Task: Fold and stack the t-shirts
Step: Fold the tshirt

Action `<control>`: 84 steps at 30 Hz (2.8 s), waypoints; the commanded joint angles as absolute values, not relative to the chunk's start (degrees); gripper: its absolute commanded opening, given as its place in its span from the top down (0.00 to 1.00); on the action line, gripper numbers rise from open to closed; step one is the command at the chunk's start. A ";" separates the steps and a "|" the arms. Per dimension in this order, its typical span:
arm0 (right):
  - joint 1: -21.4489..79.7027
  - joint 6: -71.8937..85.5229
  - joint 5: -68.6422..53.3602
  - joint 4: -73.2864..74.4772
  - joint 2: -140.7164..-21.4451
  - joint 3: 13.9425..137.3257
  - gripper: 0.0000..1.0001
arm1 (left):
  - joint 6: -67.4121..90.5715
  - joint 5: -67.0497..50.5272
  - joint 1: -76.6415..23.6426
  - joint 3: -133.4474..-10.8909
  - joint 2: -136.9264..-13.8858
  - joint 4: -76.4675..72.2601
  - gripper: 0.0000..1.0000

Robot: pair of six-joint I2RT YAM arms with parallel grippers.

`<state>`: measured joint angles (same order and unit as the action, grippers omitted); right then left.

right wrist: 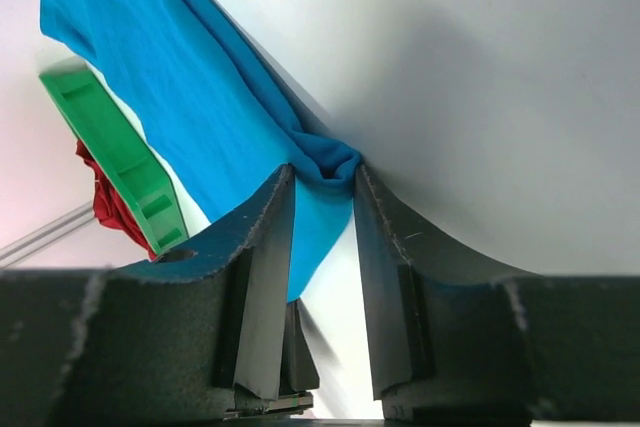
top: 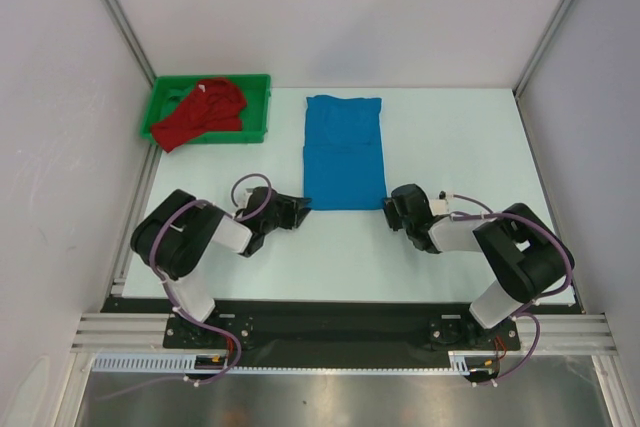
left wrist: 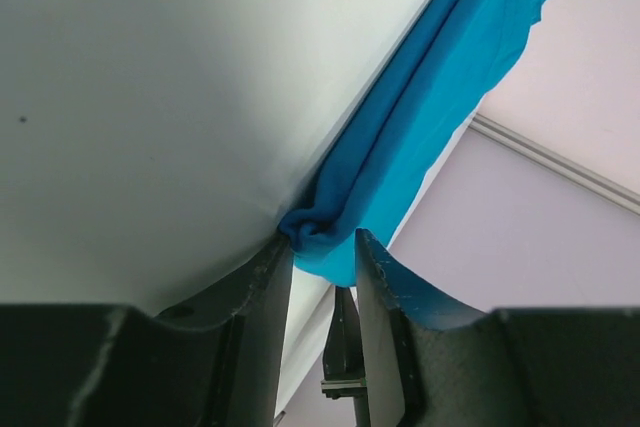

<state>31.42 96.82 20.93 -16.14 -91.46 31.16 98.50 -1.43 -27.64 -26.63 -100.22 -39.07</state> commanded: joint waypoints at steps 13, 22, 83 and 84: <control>31.47 88.07 23.47 -9.49 -92.64 27.51 1.00 | 92.81 -1.31 -27.60 -22.51 -104.59 -39.37 1.00; 31.73 83.23 21.36 -10.11 -83.51 21.98 1.00 | 91.14 -3.87 -28.65 -17.32 -98.09 -40.08 1.00; 10.02 55.72 -12.48 -1.23 -119.88 85.25 1.00 | 65.39 -17.48 -15.21 -92.19 -125.15 -0.53 1.00; 10.11 55.72 -12.22 -1.06 -120.14 85.51 1.00 | 65.56 -18.01 -15.12 -93.07 -126.03 -0.44 1.00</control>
